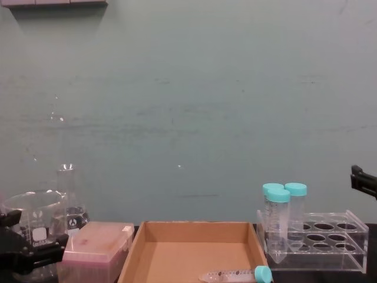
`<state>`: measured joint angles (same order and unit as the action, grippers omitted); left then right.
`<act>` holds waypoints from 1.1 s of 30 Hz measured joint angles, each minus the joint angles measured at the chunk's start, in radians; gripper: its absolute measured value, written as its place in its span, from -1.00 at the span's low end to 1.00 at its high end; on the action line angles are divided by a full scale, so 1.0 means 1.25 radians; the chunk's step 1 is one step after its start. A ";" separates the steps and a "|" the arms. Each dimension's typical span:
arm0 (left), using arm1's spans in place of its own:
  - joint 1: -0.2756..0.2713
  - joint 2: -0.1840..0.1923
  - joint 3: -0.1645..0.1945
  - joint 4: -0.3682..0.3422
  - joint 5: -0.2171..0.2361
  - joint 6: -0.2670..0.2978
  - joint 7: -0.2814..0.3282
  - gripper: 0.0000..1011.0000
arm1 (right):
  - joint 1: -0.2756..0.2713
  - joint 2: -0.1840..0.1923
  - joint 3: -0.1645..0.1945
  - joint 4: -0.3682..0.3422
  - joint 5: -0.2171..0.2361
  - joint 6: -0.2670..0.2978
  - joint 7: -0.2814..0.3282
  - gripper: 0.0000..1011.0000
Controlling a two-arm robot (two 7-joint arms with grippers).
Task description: Use the right hand to move the test tube from the test tube rack into the box.
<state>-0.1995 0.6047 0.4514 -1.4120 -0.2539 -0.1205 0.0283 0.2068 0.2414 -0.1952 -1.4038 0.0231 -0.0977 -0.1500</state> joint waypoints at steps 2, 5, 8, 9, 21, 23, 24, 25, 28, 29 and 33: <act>0.000 0.000 0.000 0.000 0.000 0.000 0.000 0.98 | -0.003 -0.007 0.007 0.000 0.007 0.008 0.001 0.98; 0.000 0.000 0.000 0.000 0.000 0.000 0.000 0.98 | -0.004 -0.014 0.015 0.001 0.018 0.017 0.015 0.98; 0.000 0.000 0.000 0.000 0.000 0.000 0.000 0.98 | -0.003 -0.017 0.018 0.005 0.025 0.018 0.031 0.98; 0.000 0.000 0.000 0.000 0.000 0.000 0.000 0.98 | -0.003 -0.017 0.018 0.005 0.025 0.018 0.031 0.98; 0.000 0.000 0.000 0.000 0.000 0.000 0.000 0.98 | -0.003 -0.015 0.016 0.005 0.023 0.018 0.027 0.98; 0.000 0.000 0.000 0.000 0.000 0.000 0.000 0.98 | -0.003 -0.015 0.016 0.005 0.023 0.018 0.026 0.98; 0.000 0.000 0.000 0.000 0.000 0.000 0.000 0.98 | -0.003 -0.015 0.015 0.005 0.023 0.018 0.026 0.98; 0.000 0.000 0.000 0.000 0.000 0.000 0.000 0.98 | -0.003 -0.015 0.015 0.005 0.022 0.018 0.026 0.98; 0.000 0.000 0.000 0.000 0.000 0.000 0.000 0.98 | -0.003 -0.014 0.015 0.005 0.022 0.018 0.025 0.98; 0.000 0.000 0.000 0.000 0.000 0.000 0.000 0.98 | -0.003 -0.014 0.015 0.005 0.022 0.017 0.024 0.98; 0.000 0.000 0.000 0.000 0.000 0.000 0.000 0.98 | -0.003 -0.014 0.015 0.004 0.022 0.017 0.024 0.98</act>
<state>-0.1995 0.6047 0.4514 -1.4120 -0.2540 -0.1205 0.0283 0.2027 0.2237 -0.1768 -1.3983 0.0501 -0.0761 -0.1204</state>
